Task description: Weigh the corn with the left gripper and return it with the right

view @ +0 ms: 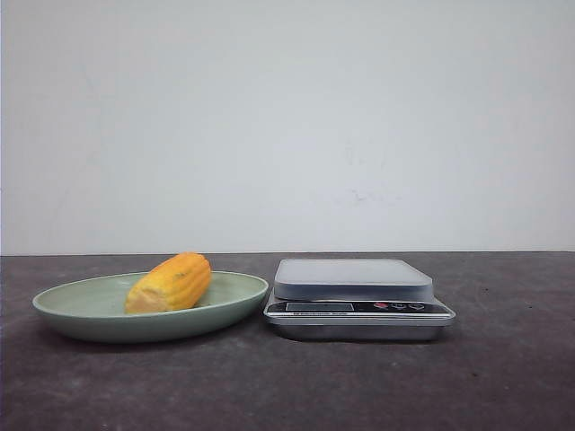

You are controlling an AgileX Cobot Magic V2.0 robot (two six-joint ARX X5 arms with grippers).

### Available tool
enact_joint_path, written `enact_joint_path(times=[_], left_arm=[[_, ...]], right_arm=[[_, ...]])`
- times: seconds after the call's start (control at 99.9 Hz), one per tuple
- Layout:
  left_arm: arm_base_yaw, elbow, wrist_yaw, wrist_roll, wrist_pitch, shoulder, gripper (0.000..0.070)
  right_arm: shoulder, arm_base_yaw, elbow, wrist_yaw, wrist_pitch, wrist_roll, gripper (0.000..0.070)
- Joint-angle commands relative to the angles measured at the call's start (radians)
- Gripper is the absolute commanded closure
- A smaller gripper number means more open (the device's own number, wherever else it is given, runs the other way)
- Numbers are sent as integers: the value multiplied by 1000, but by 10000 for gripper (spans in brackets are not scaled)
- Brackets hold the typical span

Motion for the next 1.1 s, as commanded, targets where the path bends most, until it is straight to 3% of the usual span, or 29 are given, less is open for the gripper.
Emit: enact_joint_path(times=[0.0,0.16,0.26,0.38,0.46,0.531,0.611,0.721,0.901,1.091], left_arm=[[3,-18,1,9,-6,-1,695],[3,-18,6,-34,-5,-1,695],[3,-14,32,-202,-9,-1,695],[3,7,38,-372,-9,-1,695],[3,69,121,-465,-11,-1,695],[3,163,214,-462,-28,11,691],[3,314,277,-401,-130,77,691],[0,533,266,-326,-275,226,691],[-1,830,260,-279,-322,492,691],[-15,1091,277,-278,-354,682,691]], right_arm=[[0,2,-2,0,14,11,694],[0,2,-2,-1,111,52,694],[0,3,-2,-10,185,126,694],[0,3,13,-47,279,296,694],[0,3,72,-84,286,373,695],[5,4,156,-121,214,385,696],[51,4,308,-160,54,372,696],[176,4,529,-169,-130,306,696],[398,4,882,-185,-359,191,696],[536,4,1097,-185,-406,175,695]])
